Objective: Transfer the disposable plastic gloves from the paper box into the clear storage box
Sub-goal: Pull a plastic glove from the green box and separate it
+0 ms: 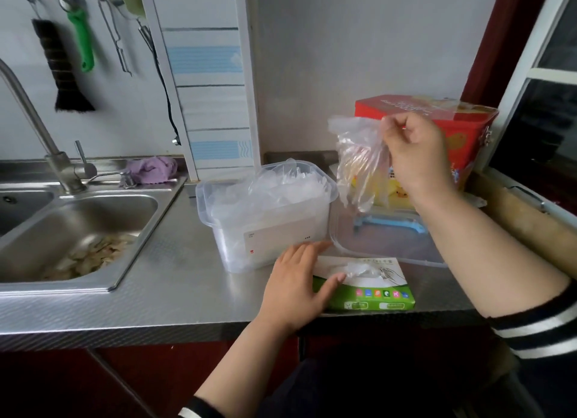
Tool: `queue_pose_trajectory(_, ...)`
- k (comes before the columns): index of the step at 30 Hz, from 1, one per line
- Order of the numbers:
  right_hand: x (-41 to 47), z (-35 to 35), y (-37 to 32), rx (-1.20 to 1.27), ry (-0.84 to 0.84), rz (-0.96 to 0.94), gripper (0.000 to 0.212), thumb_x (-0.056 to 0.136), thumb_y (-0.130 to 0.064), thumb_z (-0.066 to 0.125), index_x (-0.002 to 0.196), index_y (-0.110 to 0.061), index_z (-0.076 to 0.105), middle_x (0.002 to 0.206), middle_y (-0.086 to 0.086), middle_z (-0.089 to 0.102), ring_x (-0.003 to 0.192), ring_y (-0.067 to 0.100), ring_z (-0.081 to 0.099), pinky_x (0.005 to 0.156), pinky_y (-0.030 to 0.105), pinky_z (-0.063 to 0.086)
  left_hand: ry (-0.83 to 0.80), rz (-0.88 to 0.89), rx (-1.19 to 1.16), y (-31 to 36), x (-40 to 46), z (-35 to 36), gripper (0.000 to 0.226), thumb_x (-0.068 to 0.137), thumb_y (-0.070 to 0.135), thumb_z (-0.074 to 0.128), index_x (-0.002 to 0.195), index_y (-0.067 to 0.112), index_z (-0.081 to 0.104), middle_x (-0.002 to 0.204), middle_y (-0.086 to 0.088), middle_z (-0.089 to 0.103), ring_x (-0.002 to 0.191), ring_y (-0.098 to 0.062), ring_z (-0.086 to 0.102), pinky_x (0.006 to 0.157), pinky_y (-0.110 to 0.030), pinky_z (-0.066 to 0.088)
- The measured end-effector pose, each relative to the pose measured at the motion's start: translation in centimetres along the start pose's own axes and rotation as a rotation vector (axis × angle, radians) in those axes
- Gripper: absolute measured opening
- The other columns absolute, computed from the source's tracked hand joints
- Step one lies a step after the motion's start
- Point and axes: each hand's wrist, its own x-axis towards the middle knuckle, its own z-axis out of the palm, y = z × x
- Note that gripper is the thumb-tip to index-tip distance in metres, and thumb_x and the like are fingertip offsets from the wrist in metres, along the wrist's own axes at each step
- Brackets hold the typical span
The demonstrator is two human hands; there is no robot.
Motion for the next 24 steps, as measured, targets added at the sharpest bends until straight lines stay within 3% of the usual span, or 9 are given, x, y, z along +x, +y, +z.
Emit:
queue_pose_trajectory(3,0.5,3.3,-1.7,-0.110,0.044,-0.384,0.022,0.095,-0.024,0.052,0.092,-0.005,0.063,0.073,0.004,0.062,0.064,0.020,0.056,0.058,0.033,0.043,-0.050,0.063,0.108,-1.5,-0.2,-0.8,0.061,0.090,0.065,0.040,0.132,0.023,0.051,0.123,0.006,0.058,0.119,-0.015,0.050,0.101,-0.034,0.040)
queue_pose_trajectory(6,0.4,8.1,-1.8,-0.355,-0.135,-0.609,0.032,0.095,-0.032,0.047,0.094,-0.006,0.066,0.066,0.010,0.065,0.054,0.029,0.056,0.049,0.032,0.041,-0.090,0.109,0.194,-1.9,-0.8,-0.8,0.065,0.090,0.068,0.036,0.131,0.019,0.051,0.120,0.003,0.059,0.113,-0.020,0.052,0.097,-0.032,0.041)
queue_pose_trajectory(9,0.1,12.1,-0.6,-0.523,-0.539,-0.479,0.024,0.097,-0.035,0.047,0.099,-0.017,0.063,0.080,0.007,0.067,0.075,0.034,0.060,0.063,0.034,0.042,-0.052,0.186,0.265,-1.5,-1.0,-0.6,0.060,0.091,0.064,0.038,0.126,0.018,0.054,0.113,0.003,0.060,0.104,-0.019,0.053,0.089,-0.029,0.038)
queue_pose_trajectory(12,-0.4,14.3,0.8,-0.547,-0.959,-0.247,0.015,0.099,-0.030,0.045,0.092,-0.024,0.058,0.082,-0.006,0.061,0.078,0.016,0.055,0.067,0.028,0.036,-0.013,0.219,0.284,-1.4,-1.1,-0.6,0.055,0.091,0.062,0.042,0.123,0.019,0.055,0.109,0.004,0.060,0.099,-0.018,0.053,0.085,-0.027,0.040)
queue_pose_trajectory(15,-0.5,15.4,2.0,-0.513,-1.141,-0.147,0.027,0.102,-0.024,0.040,0.095,-0.014,0.064,0.100,0.001,0.065,0.092,0.019,0.058,0.081,0.031,0.043,-0.007,0.221,0.286,-1.6,-1.2,-0.5,0.054,0.091,0.060,0.043,0.123,0.019,0.055,0.108,0.004,0.060,0.098,-0.018,0.054,0.084,-0.030,0.044)
queue_pose_trajectory(17,-0.2,15.5,2.5,-0.446,-1.090,-0.091,0.028,0.103,-0.027,0.039,0.097,-0.019,0.065,0.105,-0.003,0.066,0.100,0.016,0.060,0.089,0.027,0.045,-0.008,0.215,0.283,-1.8,-1.2,-0.6,0.054,0.091,0.060,0.043,0.123,0.019,0.055,0.109,0.003,0.060,0.099,-0.019,0.055,0.084,-0.030,0.045)
queue_pose_trajectory(19,0.2,15.0,2.4,-0.338,-0.935,-0.068,0.023,0.101,-0.032,0.043,0.095,-0.025,0.063,0.099,-0.012,0.068,0.098,0.007,0.063,0.089,0.018,0.046,-0.016,0.207,0.280,-1.9,-1.2,-0.6,0.054,0.091,0.060,0.044,0.124,0.018,0.055,0.111,0.003,0.061,0.100,-0.019,0.055,0.086,-0.030,0.045)
queue_pose_trajectory(22,0.2,13.2,1.9,-0.027,-0.641,-0.114,0.015,0.098,-0.033,0.049,0.090,-0.028,0.061,0.091,-0.014,0.069,0.097,0.007,0.066,0.094,0.033,0.050,-0.038,0.188,0.271,-1.8,-1.1,-0.8,0.055,0.090,0.061,0.044,0.125,0.019,0.053,0.114,0.004,0.061,0.103,-0.019,0.056,0.088,-0.031,0.045)
queue_pose_trajectory(24,-0.6,11.1,1.3,0.147,-0.436,-0.166,0.012,0.097,-0.029,0.051,0.090,-0.027,0.060,0.090,-0.011,0.069,0.094,0.010,0.068,0.090,0.032,0.052,-0.074,0.158,0.247,-1.8,-1.0,-1.0,0.059,0.090,0.064,0.042,0.127,0.019,0.051,0.117,0.004,0.060,0.106,-0.020,0.055,0.090,-0.032,0.046)
